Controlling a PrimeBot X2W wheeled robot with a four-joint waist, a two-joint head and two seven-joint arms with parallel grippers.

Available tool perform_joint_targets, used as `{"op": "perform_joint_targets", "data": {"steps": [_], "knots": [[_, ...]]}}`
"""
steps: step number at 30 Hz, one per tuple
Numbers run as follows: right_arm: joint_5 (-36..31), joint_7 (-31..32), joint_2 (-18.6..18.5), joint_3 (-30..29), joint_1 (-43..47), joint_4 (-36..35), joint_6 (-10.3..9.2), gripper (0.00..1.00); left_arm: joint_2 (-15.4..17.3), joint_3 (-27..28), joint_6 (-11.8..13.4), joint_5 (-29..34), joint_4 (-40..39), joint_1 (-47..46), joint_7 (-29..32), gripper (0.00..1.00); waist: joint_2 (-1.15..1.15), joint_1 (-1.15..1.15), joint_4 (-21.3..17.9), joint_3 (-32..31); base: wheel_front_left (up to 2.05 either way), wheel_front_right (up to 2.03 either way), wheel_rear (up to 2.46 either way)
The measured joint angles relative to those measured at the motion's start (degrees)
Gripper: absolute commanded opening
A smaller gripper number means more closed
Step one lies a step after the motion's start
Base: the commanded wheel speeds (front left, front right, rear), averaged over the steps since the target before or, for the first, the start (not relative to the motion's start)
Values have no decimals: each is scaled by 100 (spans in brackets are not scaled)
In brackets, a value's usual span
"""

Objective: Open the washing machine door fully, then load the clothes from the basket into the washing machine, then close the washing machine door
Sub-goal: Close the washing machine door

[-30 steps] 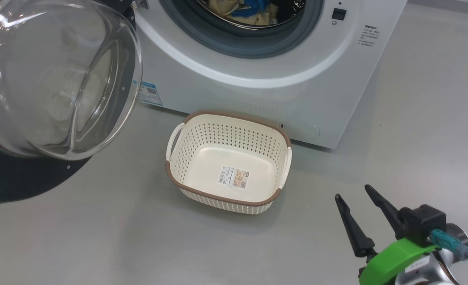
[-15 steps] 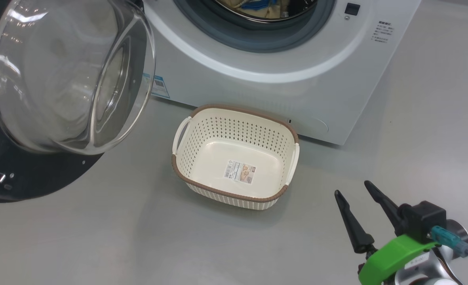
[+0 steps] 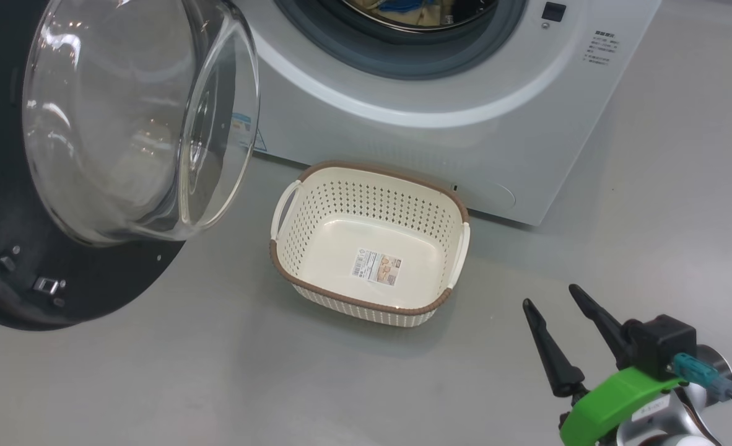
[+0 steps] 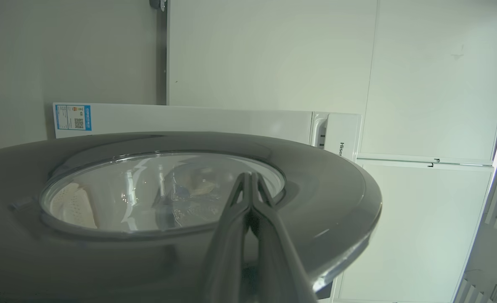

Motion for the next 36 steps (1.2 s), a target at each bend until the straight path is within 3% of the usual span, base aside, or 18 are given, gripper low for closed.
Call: {"op": "perform_joint_targets", "data": {"steps": [17,36], "knots": [[20,-88,66,78,-21,98,0,100,-616,-276,20,-499,-1239,454,1372,0,0,0,-120,-44,0,0,0],[102,-422,193,125,-255,400,0,100,-1091,-533,101,-725,-1976,677,1653,0,0,0,-1019,110,0,0,0]]}}
